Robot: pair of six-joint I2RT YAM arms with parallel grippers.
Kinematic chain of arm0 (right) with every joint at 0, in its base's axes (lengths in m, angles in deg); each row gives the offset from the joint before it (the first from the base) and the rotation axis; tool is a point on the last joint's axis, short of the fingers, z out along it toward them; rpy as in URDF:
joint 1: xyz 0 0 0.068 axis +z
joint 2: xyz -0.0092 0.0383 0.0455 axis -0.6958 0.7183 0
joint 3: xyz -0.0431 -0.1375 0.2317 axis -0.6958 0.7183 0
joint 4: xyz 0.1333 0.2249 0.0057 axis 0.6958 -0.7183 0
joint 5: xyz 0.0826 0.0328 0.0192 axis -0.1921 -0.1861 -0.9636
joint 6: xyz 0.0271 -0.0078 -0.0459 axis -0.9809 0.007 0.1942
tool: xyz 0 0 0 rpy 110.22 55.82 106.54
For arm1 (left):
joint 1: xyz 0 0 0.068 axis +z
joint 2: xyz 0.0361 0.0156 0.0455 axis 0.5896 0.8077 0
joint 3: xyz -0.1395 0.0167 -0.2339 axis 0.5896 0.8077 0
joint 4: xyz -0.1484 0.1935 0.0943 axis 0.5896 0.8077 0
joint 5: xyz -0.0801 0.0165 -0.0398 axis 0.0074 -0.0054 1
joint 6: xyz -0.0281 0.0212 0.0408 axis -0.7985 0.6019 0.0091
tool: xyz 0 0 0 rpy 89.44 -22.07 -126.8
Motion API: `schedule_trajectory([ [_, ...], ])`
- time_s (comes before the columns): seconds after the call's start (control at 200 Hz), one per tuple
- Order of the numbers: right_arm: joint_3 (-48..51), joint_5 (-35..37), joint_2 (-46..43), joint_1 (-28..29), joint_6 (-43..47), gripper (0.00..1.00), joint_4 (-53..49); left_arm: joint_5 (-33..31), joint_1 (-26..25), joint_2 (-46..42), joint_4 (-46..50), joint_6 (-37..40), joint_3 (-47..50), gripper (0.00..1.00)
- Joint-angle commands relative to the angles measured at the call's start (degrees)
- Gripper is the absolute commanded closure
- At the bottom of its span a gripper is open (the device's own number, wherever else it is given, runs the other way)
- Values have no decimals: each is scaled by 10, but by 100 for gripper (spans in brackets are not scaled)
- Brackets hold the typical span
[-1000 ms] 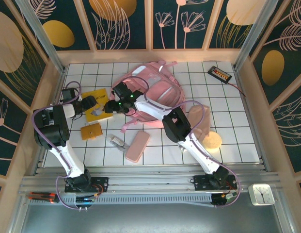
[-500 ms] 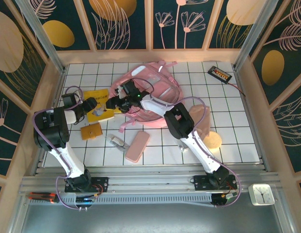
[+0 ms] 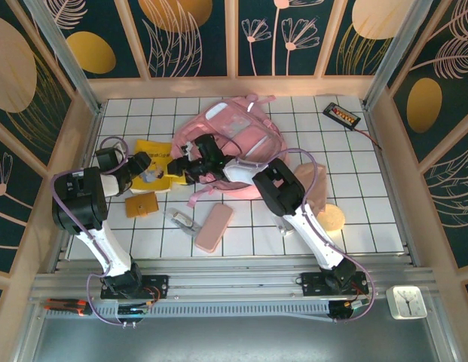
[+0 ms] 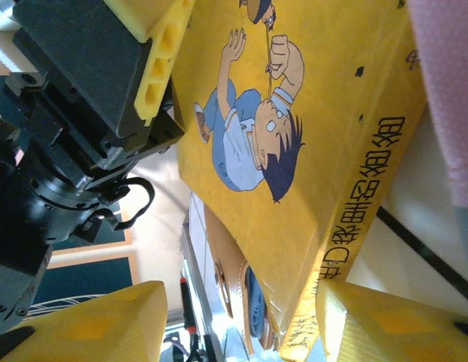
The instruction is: Pack books, pencil case, and school supplies into a backpack
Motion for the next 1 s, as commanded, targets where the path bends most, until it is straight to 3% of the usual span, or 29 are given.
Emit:
schedule_trajectory([
  [0.0,12,-11,-39,37,-28,47,109,200,-41,27,75,-81,41,50],
  [0.32,39,49,-71,21,68,40,-34,215,-35,-4,95,-80,35,100],
  [0.58,-7,159,-109,1,238,30,-299,245,-24,-64,97,-114,16,100],
  [0.866,71,195,-209,-35,247,23,-322,279,-23,-143,-15,-248,24,100],
  [0.991,80,185,-217,-47,258,23,-347,284,-23,-153,-45,-266,46,100],
])
